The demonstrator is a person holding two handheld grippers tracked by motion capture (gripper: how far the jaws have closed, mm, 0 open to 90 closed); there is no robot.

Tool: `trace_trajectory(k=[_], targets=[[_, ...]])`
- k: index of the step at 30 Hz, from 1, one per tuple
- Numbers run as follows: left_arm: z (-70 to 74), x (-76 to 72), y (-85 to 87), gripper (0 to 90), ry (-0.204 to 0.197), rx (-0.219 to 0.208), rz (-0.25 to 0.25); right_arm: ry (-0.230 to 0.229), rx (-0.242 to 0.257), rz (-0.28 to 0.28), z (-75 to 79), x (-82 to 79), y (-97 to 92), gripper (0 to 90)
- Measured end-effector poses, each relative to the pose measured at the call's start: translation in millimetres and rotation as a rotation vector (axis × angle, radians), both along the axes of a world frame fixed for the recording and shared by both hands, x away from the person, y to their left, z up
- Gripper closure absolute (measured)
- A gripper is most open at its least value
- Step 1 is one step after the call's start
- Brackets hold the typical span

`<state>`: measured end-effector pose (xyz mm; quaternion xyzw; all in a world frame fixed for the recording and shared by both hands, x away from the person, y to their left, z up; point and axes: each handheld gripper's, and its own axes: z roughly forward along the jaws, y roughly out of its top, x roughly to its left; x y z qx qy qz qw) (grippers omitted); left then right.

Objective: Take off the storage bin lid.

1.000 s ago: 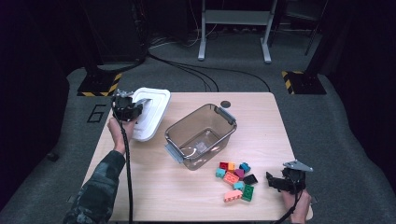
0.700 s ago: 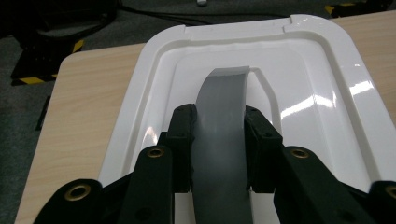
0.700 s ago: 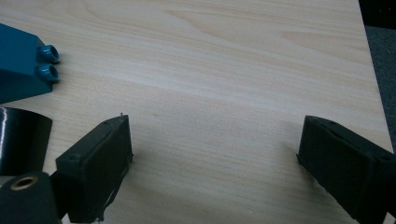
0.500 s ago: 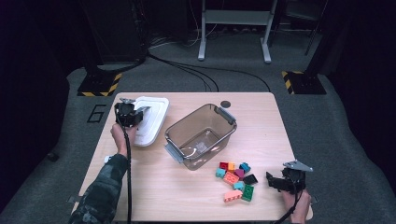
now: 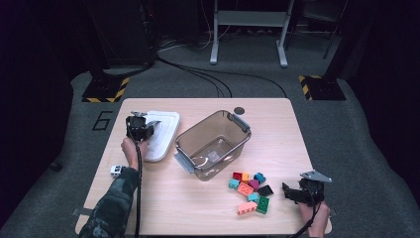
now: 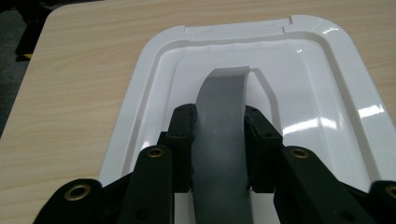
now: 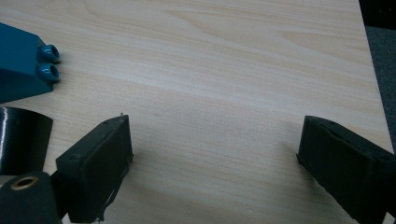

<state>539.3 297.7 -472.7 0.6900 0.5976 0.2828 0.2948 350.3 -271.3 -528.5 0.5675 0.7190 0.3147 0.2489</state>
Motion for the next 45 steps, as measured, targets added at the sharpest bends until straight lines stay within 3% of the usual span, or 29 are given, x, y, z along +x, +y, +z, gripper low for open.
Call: trace_trajectory(k=[14,18,21,22,25,29,32,33,39,45], targets=[[-15.9,-1.3,-0.2,67.4,0.032,0.026,-0.012,-0.001,-0.001,0.0,0.0,-0.2,0.1,9.0],[-18.1,-1.4,0.4,67.0,0.045,0.022,-0.016,-0.001,-0.001,0.0,0.0,-0.2,0.2,9.1],[-17.4,-1.3,1.2,66.3,0.062,-0.01,-0.028,-0.001,-0.001,0.001,0.0,-0.1,0.1,9.1],[-15.4,-1.8,1.5,61.4,0.066,-0.011,-0.032,-0.001,-0.001,0.001,0.0,-0.1,0.1,9.1],[-7.0,-6.3,1.0,46.0,0.046,-0.03,-0.038,-0.001,0.0,0.001,0.0,-0.1,0.0,9.1],[11.3,-18.1,1.5,26.4,0.002,-0.045,-0.098,0.0,0.0,0.001,0.0,-0.1,0.0,9.1],[22.4,-27.8,0.8,19.1,-0.023,-0.058,-0.137,0.0,0.0,0.001,0.0,-0.1,0.0,9.1],[27.5,-34.8,0.0,17.8,-0.046,-0.057,-0.153,-0.001,0.0,0.001,0.0,-0.1,0.0,9.1],[38.6,-63.3,-1.9,14.3,-0.098,-0.034,-0.227,0.0,0.0,0.001,0.0,-0.1,0.0,9.1],[41.4,-92.2,2.3,12.5,-0.145,-0.017,-0.256,0.0,0.0,0.001,0.0,-0.1,0.0,9.1]])
